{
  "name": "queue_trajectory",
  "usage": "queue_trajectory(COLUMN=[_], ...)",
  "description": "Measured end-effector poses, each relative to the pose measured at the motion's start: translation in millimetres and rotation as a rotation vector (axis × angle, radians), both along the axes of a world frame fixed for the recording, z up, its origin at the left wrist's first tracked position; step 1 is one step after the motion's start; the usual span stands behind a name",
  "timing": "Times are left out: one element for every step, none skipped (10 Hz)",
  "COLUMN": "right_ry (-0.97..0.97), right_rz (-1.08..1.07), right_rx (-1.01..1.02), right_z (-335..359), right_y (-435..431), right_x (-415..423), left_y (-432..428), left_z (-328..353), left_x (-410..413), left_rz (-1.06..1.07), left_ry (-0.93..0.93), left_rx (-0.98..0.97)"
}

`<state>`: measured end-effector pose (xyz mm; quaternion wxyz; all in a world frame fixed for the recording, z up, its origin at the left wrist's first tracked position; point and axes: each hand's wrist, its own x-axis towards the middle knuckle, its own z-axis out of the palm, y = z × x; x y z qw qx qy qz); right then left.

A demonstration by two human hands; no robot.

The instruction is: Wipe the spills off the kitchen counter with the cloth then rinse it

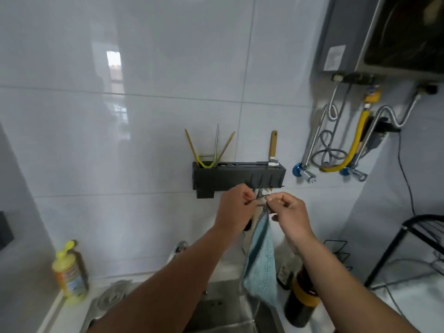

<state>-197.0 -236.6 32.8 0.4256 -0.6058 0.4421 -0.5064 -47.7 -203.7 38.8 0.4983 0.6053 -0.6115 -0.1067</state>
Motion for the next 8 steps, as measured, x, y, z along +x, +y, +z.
queue_trajectory(right_ry=[-0.058,-0.018,0.132,0.32,0.422,0.515,0.461,0.318], right_rz=[-0.133,-0.257,-0.337,-0.403,-0.368,-0.31,-0.223,-0.153], right_rx=[0.033,0.008,-0.089,-0.187,-0.219,-0.221,-0.163,-0.113], right_z=[-3,-8,-17,-37,-58,-68,-72,-60], right_y=[-44,-92,-127,-142,-150,-149,-139,-120], right_x=[-9,-10,-5,-4,-6,-3,-3,-13], left_y=[-41,-79,-108,-122,-129,-132,-130,-113], left_z=[6,9,4,-10,-22,-27,-35,-40], left_x=[-25,-39,-45,-49,-49,-46,-45,-49], left_rz=[0.066,0.184,0.343,0.358,0.354,0.378,0.343,0.322], left_ry=[-0.104,-0.35,-0.607,-0.746,-0.846,-0.86,-0.819,-0.666], left_rx=[-0.031,-0.072,-0.099,-0.075,-0.08,-0.1,-0.17,-0.185])
